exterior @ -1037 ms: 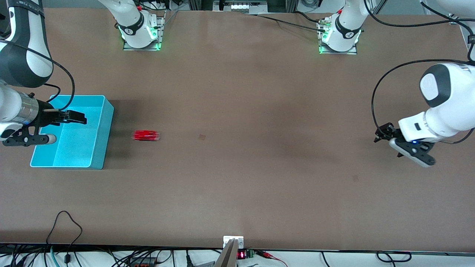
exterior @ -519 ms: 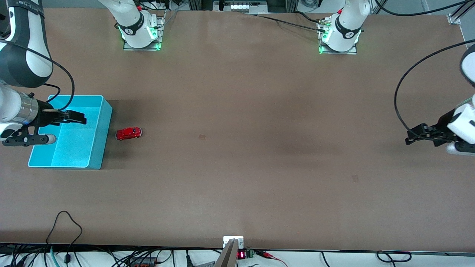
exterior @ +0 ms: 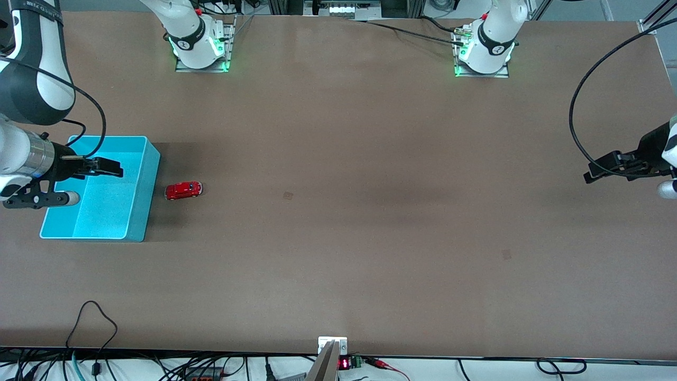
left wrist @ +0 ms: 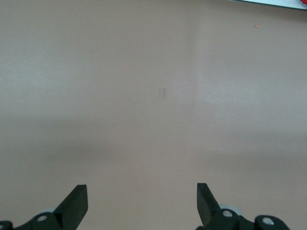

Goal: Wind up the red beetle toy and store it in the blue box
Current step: 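Lower the right gripper from the box toward the red car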

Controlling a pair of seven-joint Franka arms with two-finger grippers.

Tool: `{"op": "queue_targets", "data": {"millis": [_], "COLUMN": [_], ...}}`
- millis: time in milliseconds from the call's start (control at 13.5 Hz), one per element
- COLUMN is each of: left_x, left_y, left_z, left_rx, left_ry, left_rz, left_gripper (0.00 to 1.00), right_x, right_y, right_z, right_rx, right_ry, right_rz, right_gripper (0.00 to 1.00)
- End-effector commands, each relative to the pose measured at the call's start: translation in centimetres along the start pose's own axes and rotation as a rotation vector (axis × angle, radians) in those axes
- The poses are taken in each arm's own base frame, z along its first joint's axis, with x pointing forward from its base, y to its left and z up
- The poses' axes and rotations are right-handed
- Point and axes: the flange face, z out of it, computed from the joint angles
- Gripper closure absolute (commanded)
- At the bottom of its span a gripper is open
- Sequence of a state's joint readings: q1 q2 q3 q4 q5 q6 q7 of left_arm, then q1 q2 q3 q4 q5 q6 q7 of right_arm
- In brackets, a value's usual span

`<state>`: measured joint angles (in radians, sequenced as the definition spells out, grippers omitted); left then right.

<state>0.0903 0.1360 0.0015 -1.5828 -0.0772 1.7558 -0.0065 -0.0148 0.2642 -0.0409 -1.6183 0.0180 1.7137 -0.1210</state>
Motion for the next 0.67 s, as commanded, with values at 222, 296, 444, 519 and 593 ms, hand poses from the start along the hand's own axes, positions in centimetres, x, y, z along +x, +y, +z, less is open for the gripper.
{"op": "queue_targets", "data": {"millis": [222, 296, 444, 519, 593], "left_x": [-2.8, -3.2, -3.5, -3.6, -3.8], "left_y": [1.0, 1.5, 1.4, 1.5, 1.5], "left_z": [-2.6, -2.6, -2.2, -2.4, -2.8], "left_rx": [-0.006, -0.003, 0.0, -0.001, -0.001], "left_ry": [0.023, -0.002, -0.027, -0.021, -0.015], "left_rz": [-0.009, 0.001, -0.02, -0.02, -0.02], "left_gripper": [0.0, 0.0, 0.0, 0.0, 0.0], "right_x": [-0.6, -0.7, -0.4, -0.5, -0.7], "right_y": [0.1, 0.0, -0.3, -0.2, -0.7], "right_z": [-0.2, -0.2, 0.3, 1.0, 2.3], "right_rx": [0.017, 0.017, 0.018, 0.021, 0.023], "right_ry": [0.002, -0.001, -0.004, -0.016, -0.035], "right_rz": [-0.009, -0.009, -0.013, -0.011, -0.024], "right_gripper": [0.0, 0.0, 0.0, 0.0, 0.0]}}
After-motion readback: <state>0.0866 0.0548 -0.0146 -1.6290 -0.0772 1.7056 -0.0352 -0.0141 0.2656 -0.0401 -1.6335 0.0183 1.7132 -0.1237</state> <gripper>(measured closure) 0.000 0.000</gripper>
